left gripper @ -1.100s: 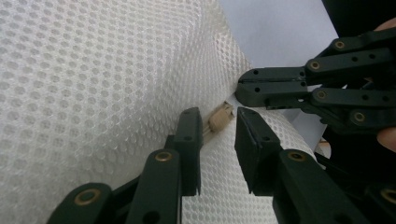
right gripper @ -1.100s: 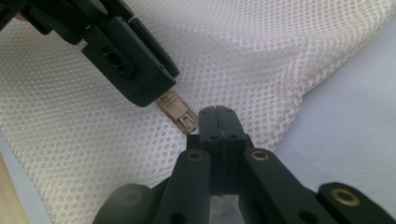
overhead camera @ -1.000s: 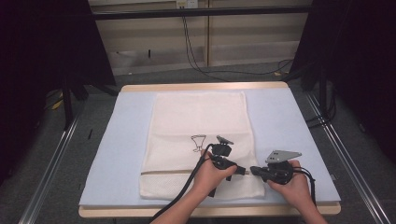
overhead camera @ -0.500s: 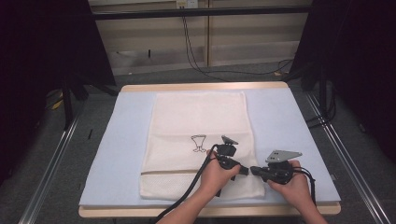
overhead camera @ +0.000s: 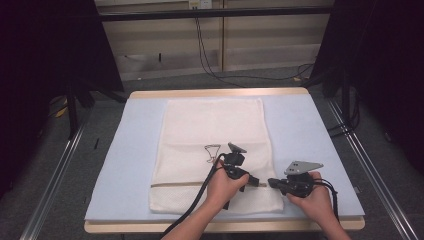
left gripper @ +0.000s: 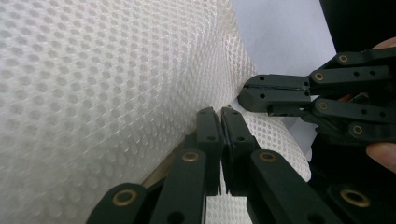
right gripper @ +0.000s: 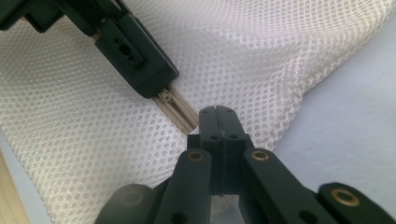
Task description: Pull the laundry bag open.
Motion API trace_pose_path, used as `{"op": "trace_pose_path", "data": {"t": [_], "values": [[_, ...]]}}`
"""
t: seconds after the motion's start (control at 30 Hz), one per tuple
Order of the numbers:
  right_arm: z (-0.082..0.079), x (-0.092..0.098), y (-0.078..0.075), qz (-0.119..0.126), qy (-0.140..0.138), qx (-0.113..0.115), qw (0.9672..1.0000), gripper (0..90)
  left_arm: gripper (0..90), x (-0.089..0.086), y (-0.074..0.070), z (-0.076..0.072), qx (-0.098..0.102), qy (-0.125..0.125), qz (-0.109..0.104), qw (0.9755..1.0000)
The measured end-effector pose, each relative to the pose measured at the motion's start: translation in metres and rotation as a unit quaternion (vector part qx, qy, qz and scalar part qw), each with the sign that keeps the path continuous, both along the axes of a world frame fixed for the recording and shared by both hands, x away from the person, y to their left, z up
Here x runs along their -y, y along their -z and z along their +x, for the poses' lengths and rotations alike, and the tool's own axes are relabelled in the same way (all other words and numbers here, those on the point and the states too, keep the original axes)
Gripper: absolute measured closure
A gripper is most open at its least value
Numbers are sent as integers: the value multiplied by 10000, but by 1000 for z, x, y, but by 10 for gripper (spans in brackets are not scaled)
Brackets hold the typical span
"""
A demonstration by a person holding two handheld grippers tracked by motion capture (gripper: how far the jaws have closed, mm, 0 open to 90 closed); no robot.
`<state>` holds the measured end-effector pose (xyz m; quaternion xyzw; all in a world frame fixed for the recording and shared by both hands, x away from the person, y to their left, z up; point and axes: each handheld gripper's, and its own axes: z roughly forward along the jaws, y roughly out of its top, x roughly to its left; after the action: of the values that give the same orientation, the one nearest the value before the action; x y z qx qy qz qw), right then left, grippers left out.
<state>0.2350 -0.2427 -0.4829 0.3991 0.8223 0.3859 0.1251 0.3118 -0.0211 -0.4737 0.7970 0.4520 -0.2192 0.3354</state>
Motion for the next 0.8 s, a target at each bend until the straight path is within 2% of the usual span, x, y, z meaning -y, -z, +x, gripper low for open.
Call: {"op": "trace_pose_path", "data": {"t": [0.1,0.13,0.17,0.2,0.27,0.37,0.43,0.47,0.5,0.53,0.6,0.7,0.8], "values": [[0,0,0,-24,-1,15,10000,900,874,-6,-1,0,-97,-69,-44,9999],[0,0,0,-17,-7,3,10000,900,874,-9,-2,1,-75,-158,-20,9998],[0,0,0,3,9,-21,10000,900,874,-11,-2,2,-33,-89,8,10000],[0,0,0,27,10,-31,10000,900,874,-12,-2,1,-82,-167,-21,9998],[0,0,0,34,4,-26,10000,900,874,-16,-2,3,-132,-88,-67,9999],[0,0,0,1,2,0,10000,900,874,-18,-2,2,-183,-208,-97,9996],[0,0,0,3,7,-7,10000,900,874,-22,-1,3,-216,-185,-101,9995],[0,0,0,4,16,-16,10000,900,873,-23,-1,2,-251,-238,-162,9993],[0,0,0,7,15,-12,10000,900,874,-25,-1,3,-243,-273,-127,9993],[0,0,0,10,21,-7,10000,900,874,-28,-1,4,-246,-220,-134,9994],[0,0,0,19,27,-18,10000,900,874,-31,-1,4,-275,-269,-169,9991],[0,0,0,29,29,-19,10000,900,874,-35,-2,4,-211,-239,-106,9994],[0,0,0,20,38,-12,10000,900,874,-39,-3,5,-293,-230,-143,9992]]}}
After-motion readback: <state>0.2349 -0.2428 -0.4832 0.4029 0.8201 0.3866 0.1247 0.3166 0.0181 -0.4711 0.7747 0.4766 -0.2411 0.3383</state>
